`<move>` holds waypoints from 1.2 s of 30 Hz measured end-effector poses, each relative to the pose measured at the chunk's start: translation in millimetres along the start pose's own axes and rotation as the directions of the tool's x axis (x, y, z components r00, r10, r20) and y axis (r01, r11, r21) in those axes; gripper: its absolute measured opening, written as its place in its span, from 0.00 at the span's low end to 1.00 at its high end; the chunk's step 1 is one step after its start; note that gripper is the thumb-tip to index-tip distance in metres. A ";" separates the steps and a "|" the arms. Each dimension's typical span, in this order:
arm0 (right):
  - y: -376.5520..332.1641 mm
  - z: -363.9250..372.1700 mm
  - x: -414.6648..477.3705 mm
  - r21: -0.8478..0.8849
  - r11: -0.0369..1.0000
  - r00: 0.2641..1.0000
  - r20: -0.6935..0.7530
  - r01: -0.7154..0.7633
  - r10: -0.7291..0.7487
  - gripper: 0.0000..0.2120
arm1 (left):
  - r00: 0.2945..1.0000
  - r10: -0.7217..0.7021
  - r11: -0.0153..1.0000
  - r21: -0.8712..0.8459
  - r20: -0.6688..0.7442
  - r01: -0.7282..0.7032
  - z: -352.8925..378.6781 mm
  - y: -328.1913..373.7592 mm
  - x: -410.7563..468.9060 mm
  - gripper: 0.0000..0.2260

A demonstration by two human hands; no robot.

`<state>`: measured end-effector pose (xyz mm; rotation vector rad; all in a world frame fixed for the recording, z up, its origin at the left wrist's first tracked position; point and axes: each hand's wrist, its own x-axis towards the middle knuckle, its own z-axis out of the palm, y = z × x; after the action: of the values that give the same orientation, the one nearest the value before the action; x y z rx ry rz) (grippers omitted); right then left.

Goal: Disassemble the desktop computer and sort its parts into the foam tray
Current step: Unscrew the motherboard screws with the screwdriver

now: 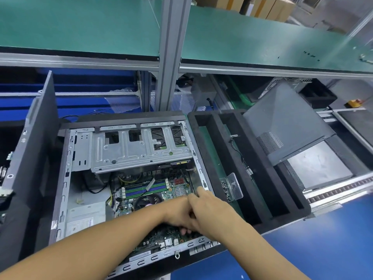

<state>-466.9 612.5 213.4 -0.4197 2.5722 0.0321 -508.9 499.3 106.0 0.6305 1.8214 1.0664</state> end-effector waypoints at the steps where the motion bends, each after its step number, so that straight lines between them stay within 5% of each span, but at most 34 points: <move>1: -1.9 0.0 -0.3 -0.015 1.000 0.999 -0.033 -0.026 0.026 0.14 | 1.000 0.010 1.000 0.007 -0.007 -0.010 -0.9 -0.3 -0.2 0.09; 6: -0.9 6.8 1.7 -0.134 0.984 0.992 -0.059 -0.120 0.113 0.18 | 1.000 0.015 0.998 0.062 -0.024 -0.014 -3.2 -3.5 0.6 0.03; 15: 12.1 -2.2 1.2 0.032 0.999 0.997 0.082 -0.011 0.008 0.15 | 1.000 0.017 0.990 0.138 -0.018 -0.014 -6.4 -6.2 6.9 0.08; 22: 4.9 3.9 5.1 -0.128 0.989 0.996 -0.060 -0.073 0.066 0.20 | 0.997 0.061 0.983 0.175 -0.042 -0.053 -3.2 -10.2 8.1 0.08; 31: 11.8 -5.7 3.4 -0.031 0.998 0.992 0.117 0.052 -0.048 0.14 | 0.999 0.014 0.992 0.125 -0.029 -0.010 -10.0 -7.8 7.1 0.07; 36: 11.1 -6.2 2.0 -0.087 0.996 1.000 -0.015 -0.023 0.022 0.17 | 0.997 0.066 0.979 0.193 -0.032 -0.059 -7.7 -4.4 8.5 0.09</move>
<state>-475.0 621.8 217.1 -0.4245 2.5965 0.1508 -519.6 500.5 100.1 0.7913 1.9644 0.9561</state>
